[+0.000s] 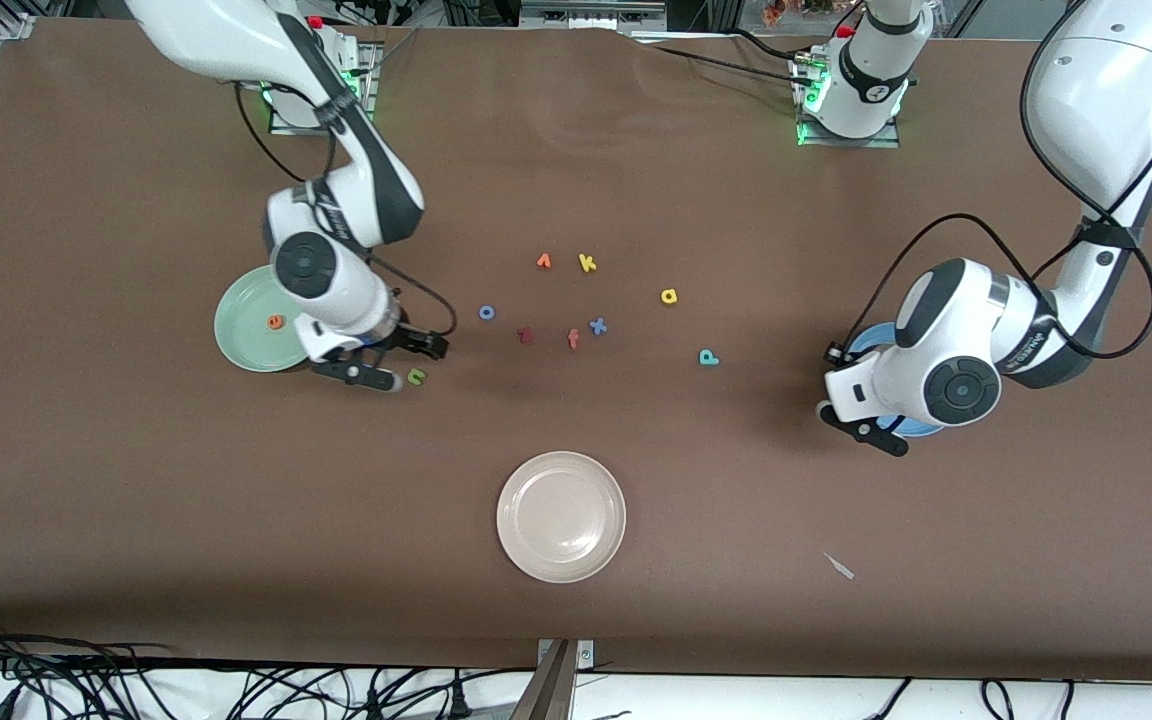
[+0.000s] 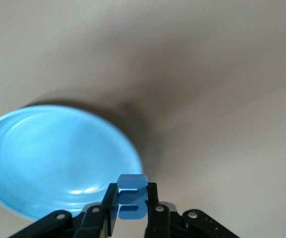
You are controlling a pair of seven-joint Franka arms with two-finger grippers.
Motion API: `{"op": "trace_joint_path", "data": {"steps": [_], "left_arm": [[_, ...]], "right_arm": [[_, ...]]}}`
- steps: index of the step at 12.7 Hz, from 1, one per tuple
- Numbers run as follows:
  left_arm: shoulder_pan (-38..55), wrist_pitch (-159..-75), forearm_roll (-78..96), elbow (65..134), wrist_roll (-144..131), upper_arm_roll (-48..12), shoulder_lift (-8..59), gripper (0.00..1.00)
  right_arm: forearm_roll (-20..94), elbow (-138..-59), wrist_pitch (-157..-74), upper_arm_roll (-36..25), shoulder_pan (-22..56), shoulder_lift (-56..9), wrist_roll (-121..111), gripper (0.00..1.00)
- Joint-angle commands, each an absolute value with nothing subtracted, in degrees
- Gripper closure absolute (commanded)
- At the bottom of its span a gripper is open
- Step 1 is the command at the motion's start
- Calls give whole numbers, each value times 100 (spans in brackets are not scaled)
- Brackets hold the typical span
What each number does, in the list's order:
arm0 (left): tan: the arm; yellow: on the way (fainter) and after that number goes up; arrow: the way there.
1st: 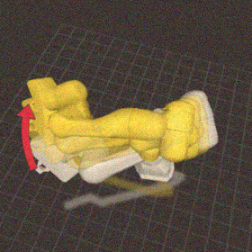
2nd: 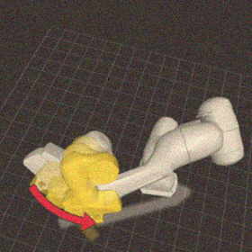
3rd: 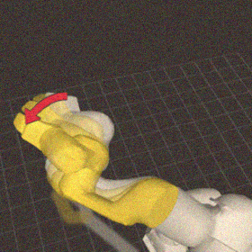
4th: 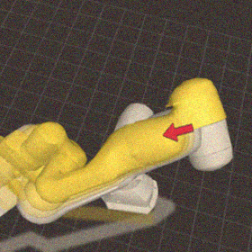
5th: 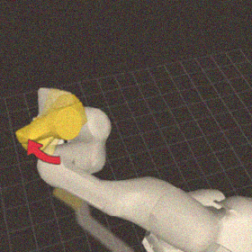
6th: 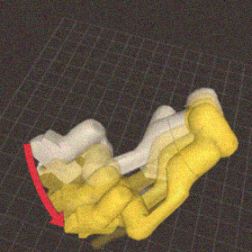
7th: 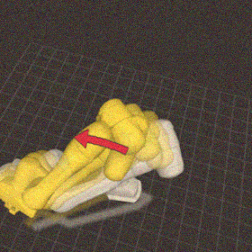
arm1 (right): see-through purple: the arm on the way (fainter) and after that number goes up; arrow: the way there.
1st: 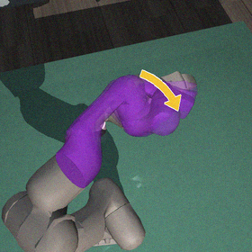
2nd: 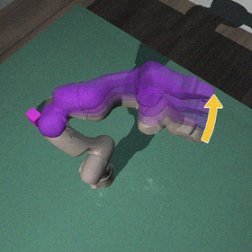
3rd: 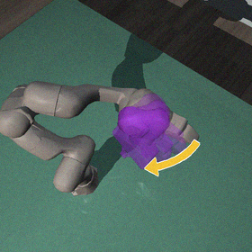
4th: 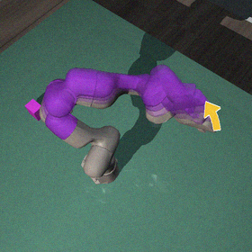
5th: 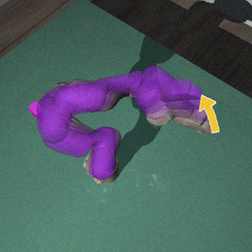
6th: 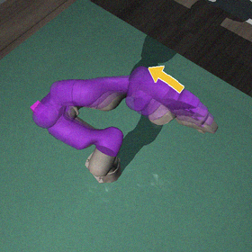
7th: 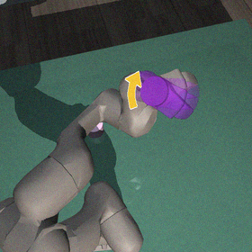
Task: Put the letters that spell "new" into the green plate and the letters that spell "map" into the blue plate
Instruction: 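Drop the e on green plate while the left gripper drops E on blue plate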
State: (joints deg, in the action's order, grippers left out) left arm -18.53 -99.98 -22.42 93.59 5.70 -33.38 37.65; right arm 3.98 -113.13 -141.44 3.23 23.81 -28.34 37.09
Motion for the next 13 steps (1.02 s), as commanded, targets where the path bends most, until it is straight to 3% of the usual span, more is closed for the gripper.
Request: {"op": "trace_joint_path", "data": {"steps": [1,3,4,5,6,7,9,10,13], "left_arm": [[-2205,-9940,-2540,9571,1115,-3384,3699,89],[-2302,-9940,-2540,9554,1274,-3305,3814,87],[-2294,-9940,-2549,9536,1283,-3218,3901,78],[-2285,-9940,-2601,9519,1370,-3156,3981,57],[-2285,-9940,-2749,9510,1510,-3155,4008,7],[-2285,-9932,-2760,9492,1599,-3155,3973,0],[-2224,-9923,-2673,9379,1486,-3199,3868,0],[-2224,-9923,-2472,9378,1285,-3278,3824,0],[-2285,-9967,-1829,9562,293,-3540,3560,0]], "right_arm": [[466,-11232,-14493,308,2619,-3120,3999,19],[422,-11442,-14493,299,2619,-3085,3947,23],[404,-11522,-14484,290,2619,-3050,3929,23],[396,-11592,-14476,290,2619,-2989,3929,23],[378,-11654,-14458,281,2619,-2927,3911,23],[378,-11724,-14467,264,2619,-2901,3824,23],[369,-11838,-14484,255,2619,-2909,3788,23],[369,-11856,-14493,237,2610,-2900,3753,28],[369,-11857,-14476,229,2610,-2892,3727,85]]}}
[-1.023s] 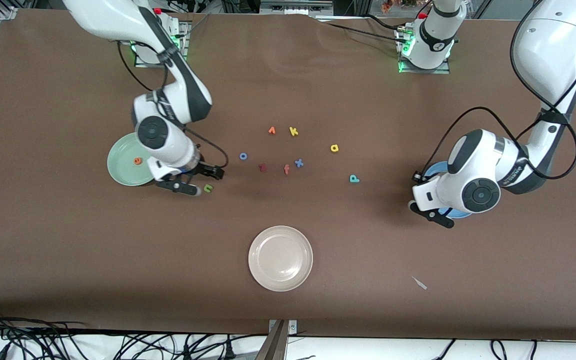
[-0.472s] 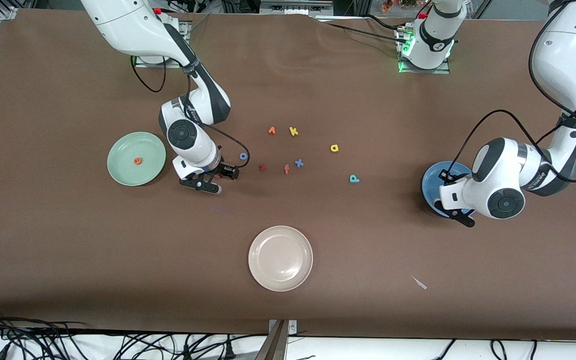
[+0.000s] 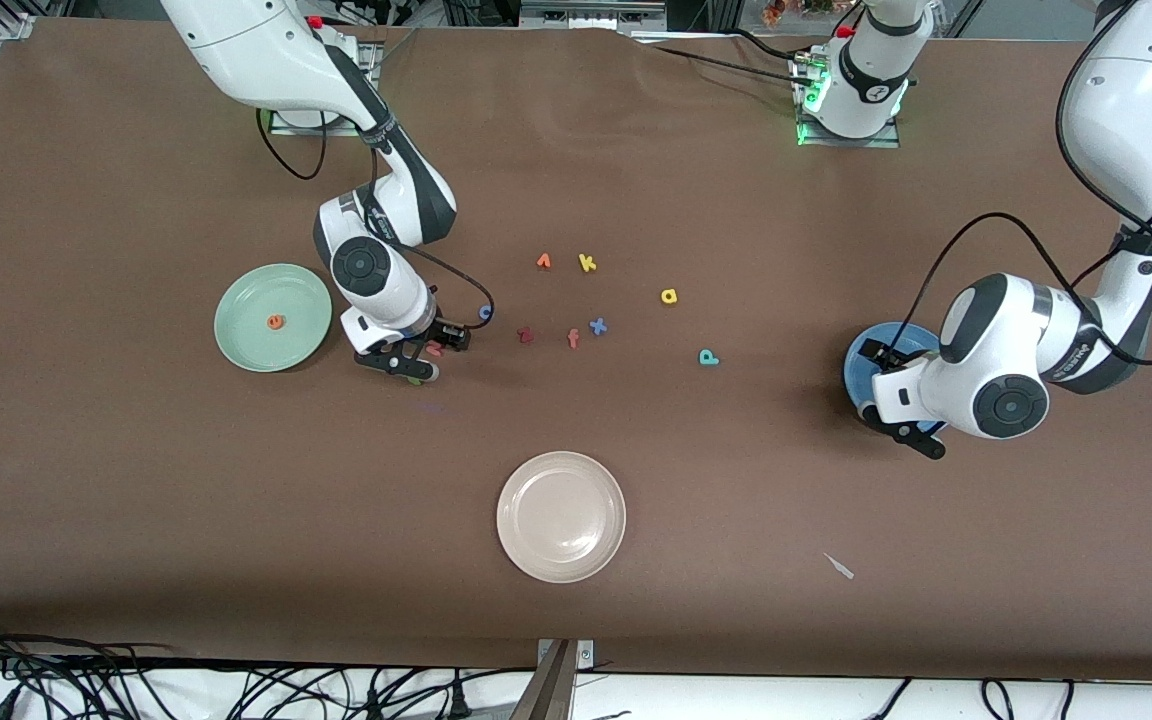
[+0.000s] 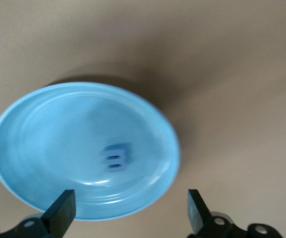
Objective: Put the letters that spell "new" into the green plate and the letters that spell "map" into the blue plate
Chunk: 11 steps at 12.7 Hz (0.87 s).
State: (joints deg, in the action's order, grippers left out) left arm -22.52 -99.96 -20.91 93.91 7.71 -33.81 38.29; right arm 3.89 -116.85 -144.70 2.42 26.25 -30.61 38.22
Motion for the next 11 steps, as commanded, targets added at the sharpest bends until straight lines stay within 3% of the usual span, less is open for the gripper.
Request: {"op": "trace_joint_path", "data": {"steps": [1,6,9,11], "left_arm": [[-2337,-10054,-1767,9737,-75,-3699,3455,0],[-2899,-11318,-1451,11037,-1474,-4455,2857,0],[-2927,-12265,-1459,11713,-2738,-4859,2839,0],[-2892,-13144,-1529,12249,-3459,-4974,2839,0]], "right_arm": [[378,-11822,-14458,202,2610,-2813,3727,99],[369,-11743,-14083,-69,2602,-2348,3630,100],[387,-11777,-12897,-744,2602,-1830,2703,100],[387,-12074,-12674,-1281,2593,-1548,2112,100]]}}
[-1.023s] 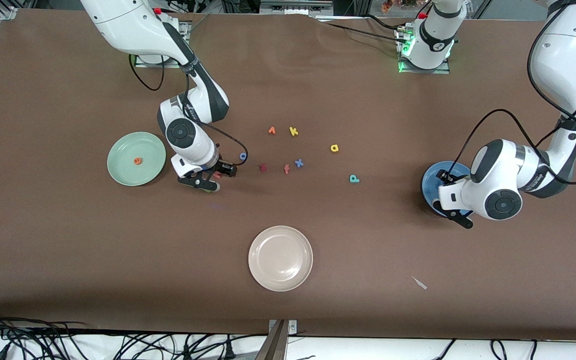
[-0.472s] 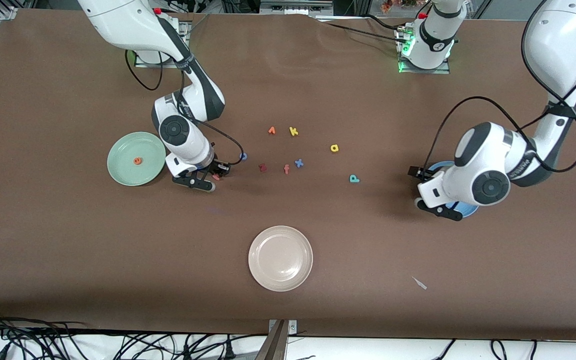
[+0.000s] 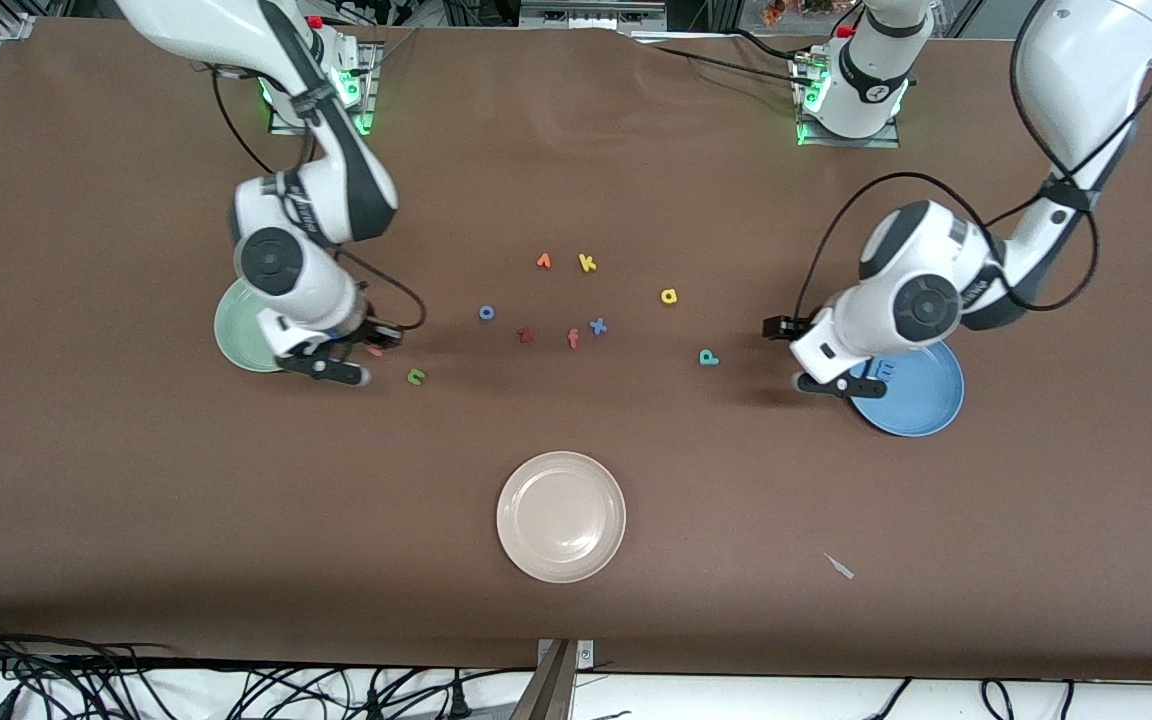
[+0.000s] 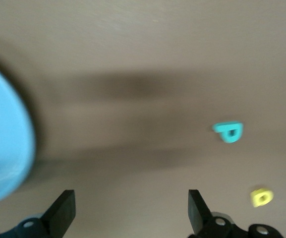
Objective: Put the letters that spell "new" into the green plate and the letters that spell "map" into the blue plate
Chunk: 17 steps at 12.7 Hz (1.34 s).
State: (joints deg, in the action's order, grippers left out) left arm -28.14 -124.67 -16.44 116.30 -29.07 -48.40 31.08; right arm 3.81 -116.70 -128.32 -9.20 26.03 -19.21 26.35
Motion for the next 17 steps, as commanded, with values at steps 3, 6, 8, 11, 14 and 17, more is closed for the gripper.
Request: {"op": "trace_joint_path", "data": {"steps": [3,6,8,11,14,17], "left_arm": [[-2463,-13702,-1844,12551,-4592,-5036,2848,0],[-1935,-13798,-2188,12490,-5894,-5027,3005,0],[-1426,-13966,-2267,12481,-6729,-4914,3041,0],[-1021,-13975,-2626,12358,-7398,-4782,3338,0],[-590,-13975,-3312,12164,-8225,-4466,3664,0],[-554,-13975,-3419,12032,-8358,-4447,3840,3]], "right_arm": [[404,-12969,-13067,-1809,2593,-1345,1302,100],[422,-13491,-13535,-1916,2593,-1345,1274,94],[465,-13483,-13570,-1934,2575,-1520,1283,1],[475,-13325,-13369,-1907,2584,-1363,1353,0],[475,-12545,-12790,-1724,2645,-1423,1380,0],[475,-11649,-12665,-1346,2654,-1826,1722,0]]}}
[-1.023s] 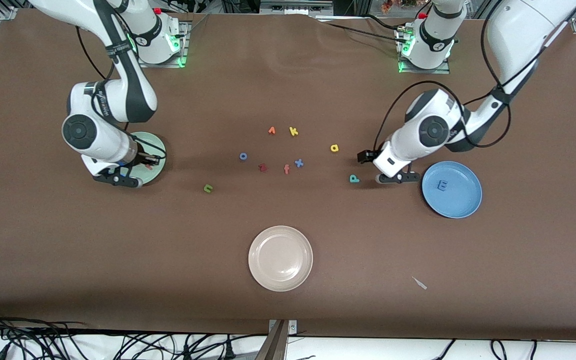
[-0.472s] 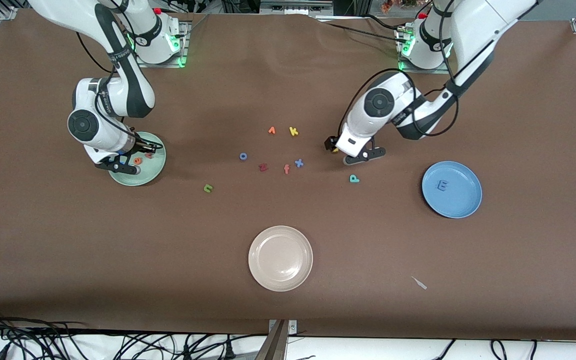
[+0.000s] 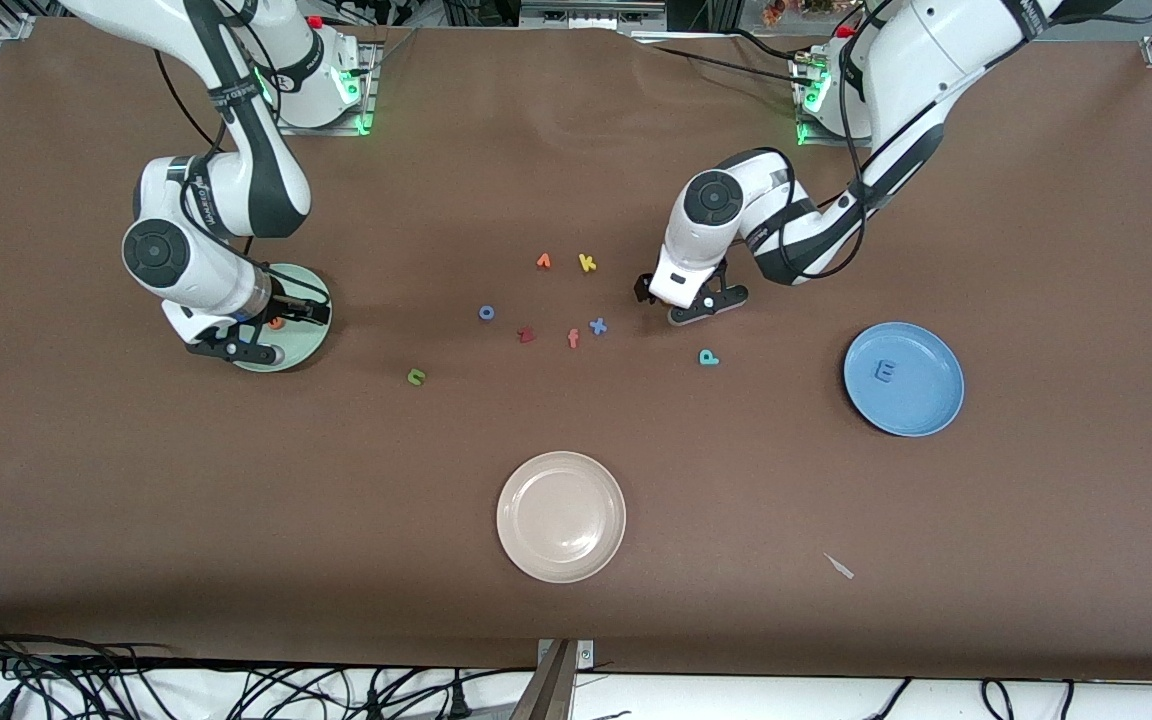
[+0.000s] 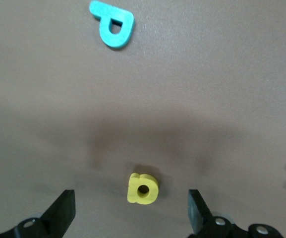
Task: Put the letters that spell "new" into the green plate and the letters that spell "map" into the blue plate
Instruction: 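Grasp the yellow letter with the left gripper while the right gripper grasps green u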
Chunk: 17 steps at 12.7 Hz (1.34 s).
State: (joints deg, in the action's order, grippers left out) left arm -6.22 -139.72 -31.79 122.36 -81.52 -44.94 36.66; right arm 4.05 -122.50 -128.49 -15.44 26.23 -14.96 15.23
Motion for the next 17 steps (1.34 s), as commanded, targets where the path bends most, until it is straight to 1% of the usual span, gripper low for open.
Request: {"op": "trace_joint_path", "data": {"steps": [1,4,8,9,10,13,15,16,17], "left_arm": [[-536,-13975,-3419,12024,-8358,-4447,3850,7],[-387,-13966,-3419,11971,-8350,-4360,3920,23],[-387,-13931,-3428,11971,-8288,-4324,3911,44],[-387,-13922,-3428,11971,-8262,-4298,3911,50],[-387,-13922,-3428,11971,-8262,-4298,3911,56],[-387,-13922,-3428,11971,-8253,-4263,3911,73],[-404,-13922,-3506,11971,-8244,-4254,3911,80],[-404,-13913,-3533,11962,-8244,-4263,3911,83],[-413,-13904,-3533,11962,-8244,-4263,3902,85]], "right_arm": [[475,-11402,-12674,-1197,2672,-1993,2036,0],[475,-10751,-12822,-845,2716,-2749,3441,0],[475,-10731,-14007,-607,2847,-3330,5190,1],[475,-10731,-14253,-606,3013,-3462,5447,7],[475,-10731,-14386,-606,3067,-3559,5597,17],[475,-10828,-14370,-606,3103,-3551,5669,26],[475,-10828,-14370,-606,3103,-3551,5669,53],[466,-10828,-14370,-606,3103,-3542,5660,61],[457,-10828,-14361,-615,3103,-3542,5660,74]]}}
